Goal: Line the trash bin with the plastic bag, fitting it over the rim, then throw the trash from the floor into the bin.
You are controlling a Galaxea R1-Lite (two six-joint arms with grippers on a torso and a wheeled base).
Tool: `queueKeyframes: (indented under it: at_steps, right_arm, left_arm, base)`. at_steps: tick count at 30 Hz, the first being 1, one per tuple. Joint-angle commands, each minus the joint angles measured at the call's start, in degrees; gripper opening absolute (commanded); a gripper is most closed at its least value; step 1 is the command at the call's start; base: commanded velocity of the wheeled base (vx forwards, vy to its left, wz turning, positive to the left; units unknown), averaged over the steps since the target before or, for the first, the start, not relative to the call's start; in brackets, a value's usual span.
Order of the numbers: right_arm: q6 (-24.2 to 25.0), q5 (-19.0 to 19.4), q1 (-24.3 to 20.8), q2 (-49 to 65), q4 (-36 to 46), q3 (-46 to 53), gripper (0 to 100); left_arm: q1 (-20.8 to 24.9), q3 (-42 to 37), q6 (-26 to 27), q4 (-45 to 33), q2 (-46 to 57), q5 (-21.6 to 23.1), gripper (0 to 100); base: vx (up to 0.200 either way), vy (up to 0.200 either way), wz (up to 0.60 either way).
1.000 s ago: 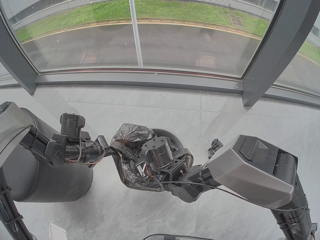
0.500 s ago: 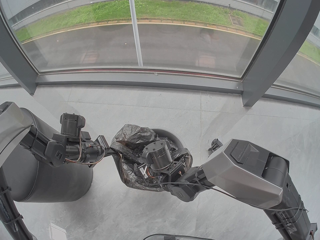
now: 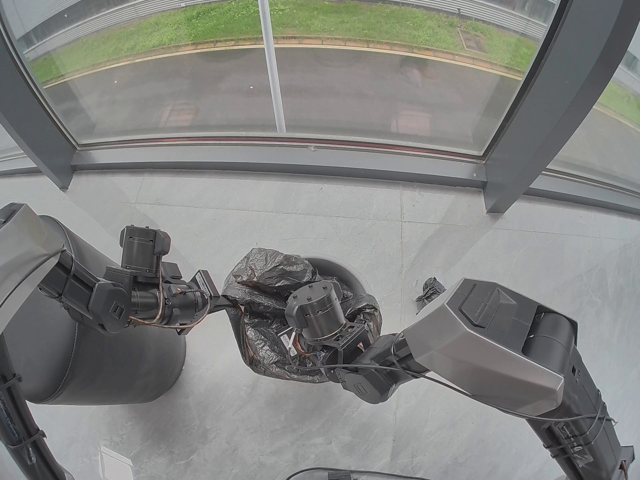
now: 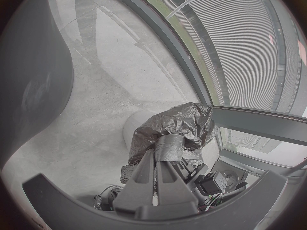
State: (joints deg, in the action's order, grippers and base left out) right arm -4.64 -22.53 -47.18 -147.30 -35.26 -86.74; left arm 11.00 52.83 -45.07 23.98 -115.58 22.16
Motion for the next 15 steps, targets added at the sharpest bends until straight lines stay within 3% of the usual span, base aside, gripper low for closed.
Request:
queueKeyframes:
  at_steps: [1,15]
  right_arm:
    - [0.0,-0.3,0.0,0.4,0.0,0.1,0]
    - [0.0,-1.1,0.7,16.3,0.5,8.6,0]
  left_arm:
    - [0.2,-0.1,-0.1,0.0,0.6,0.0,0]
    - [0.2,-2.9,-0.3,0.1,4.6,0.6,0]
  base:
    - [0.000,0.000,0.00]
    - [0.000,0.000,0.00]
